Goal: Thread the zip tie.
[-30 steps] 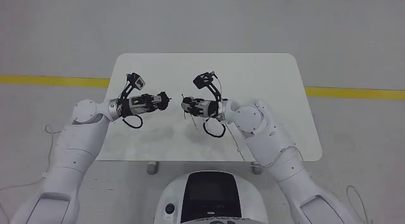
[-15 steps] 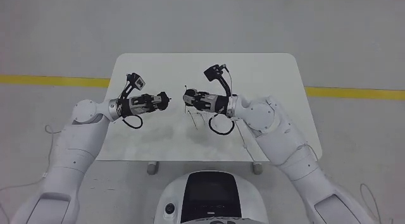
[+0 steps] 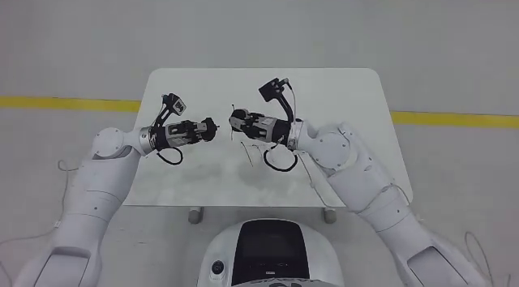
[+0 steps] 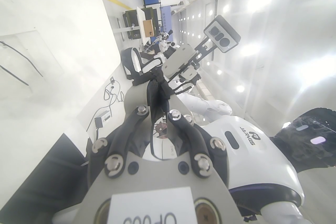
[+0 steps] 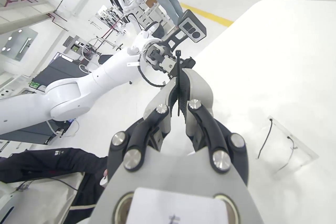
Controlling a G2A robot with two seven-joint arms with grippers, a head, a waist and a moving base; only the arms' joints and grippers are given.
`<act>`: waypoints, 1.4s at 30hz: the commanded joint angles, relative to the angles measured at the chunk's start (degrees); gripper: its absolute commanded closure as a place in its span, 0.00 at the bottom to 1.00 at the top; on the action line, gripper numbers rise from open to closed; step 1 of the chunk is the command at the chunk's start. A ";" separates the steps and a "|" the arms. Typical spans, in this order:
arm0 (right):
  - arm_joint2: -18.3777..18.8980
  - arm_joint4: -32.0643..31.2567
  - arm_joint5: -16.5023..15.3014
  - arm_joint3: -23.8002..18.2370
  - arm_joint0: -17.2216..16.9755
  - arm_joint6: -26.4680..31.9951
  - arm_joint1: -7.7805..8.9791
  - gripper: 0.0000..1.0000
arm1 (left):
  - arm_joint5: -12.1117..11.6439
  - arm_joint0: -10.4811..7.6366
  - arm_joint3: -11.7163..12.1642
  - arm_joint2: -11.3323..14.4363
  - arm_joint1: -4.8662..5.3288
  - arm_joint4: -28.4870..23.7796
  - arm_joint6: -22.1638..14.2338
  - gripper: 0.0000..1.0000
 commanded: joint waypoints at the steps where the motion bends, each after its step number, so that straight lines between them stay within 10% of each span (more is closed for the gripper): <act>1: -0.64 -0.59 0.00 -0.79 -0.05 -1.94 0.12 1.00 | 0.00 0.00 0.00 0.00 0.00 0.00 0.00 1.00; 13: -8.72 -4.19 0.00 1.09 4.23 -14.67 3.02 1.00 | 0.00 0.00 0.00 0.00 0.00 0.00 0.00 1.00; 27: -26.98 -3.09 0.00 4.31 13.85 -36.69 8.54 1.00 | 0.00 0.00 0.00 0.00 0.00 0.00 0.00 1.00; 42: -26.59 -6.63 0.00 3.60 13.30 -38.89 8.61 1.00 | 0.00 0.00 0.00 0.00 0.00 0.00 0.00 1.00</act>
